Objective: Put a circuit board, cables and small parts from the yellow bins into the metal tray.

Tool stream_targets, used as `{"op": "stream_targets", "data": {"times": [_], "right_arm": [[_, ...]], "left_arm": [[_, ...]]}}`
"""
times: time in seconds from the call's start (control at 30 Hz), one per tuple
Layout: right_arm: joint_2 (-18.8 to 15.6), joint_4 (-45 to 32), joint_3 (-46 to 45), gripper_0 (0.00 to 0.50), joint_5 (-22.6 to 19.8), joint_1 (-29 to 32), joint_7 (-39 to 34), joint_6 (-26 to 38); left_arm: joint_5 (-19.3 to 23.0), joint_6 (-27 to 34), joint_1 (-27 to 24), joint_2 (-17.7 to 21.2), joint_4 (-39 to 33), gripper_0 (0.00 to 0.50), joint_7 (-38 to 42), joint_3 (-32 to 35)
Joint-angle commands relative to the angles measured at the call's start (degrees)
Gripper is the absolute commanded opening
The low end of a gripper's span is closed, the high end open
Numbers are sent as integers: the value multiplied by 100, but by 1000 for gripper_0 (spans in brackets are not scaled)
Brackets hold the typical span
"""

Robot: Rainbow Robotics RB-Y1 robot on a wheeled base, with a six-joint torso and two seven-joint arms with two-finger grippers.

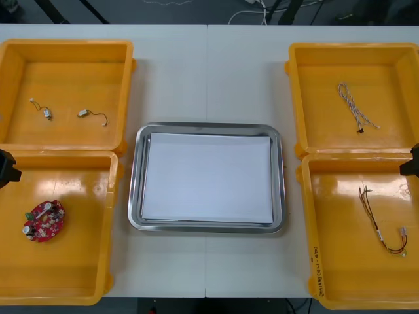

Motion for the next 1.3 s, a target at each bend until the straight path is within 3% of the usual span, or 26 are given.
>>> {"op": "stream_targets", "data": {"times": [0.03, 1.3], "right_arm": [[-225, -145, -199, 500, 19, 50, -7, 19], [-225, -145, -199, 500, 19, 50, -7, 19]], "left_arm": [[-53, 34, 76, 245, -190, 500, 557, -15], [-53, 34, 76, 245, -190, 500, 557, -15]]}}
